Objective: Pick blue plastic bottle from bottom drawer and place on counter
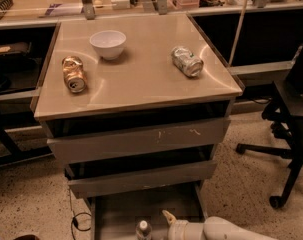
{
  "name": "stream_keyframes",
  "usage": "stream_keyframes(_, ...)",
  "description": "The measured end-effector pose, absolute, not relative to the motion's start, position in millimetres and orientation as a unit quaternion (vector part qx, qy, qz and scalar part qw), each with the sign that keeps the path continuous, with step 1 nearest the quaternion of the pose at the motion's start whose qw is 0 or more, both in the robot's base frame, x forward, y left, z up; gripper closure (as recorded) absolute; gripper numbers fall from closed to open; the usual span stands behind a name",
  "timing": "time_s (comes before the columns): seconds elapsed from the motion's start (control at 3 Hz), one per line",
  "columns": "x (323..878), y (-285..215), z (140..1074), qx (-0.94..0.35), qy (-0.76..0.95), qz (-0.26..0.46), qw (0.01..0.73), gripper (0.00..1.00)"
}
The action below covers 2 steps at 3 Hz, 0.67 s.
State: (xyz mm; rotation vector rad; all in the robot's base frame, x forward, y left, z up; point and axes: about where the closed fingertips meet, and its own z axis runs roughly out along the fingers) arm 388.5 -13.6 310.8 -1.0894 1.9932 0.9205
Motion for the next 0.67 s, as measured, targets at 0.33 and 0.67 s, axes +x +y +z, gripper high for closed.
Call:
stream_keyframes(0.33,385.3,-8.5,303.6,-0.416,0.763,0.36,0.339,0.0)
stream_keyframes(0.67,391.8,5.3,284.8,-0.415,0.758,0.359,0.352,0.0)
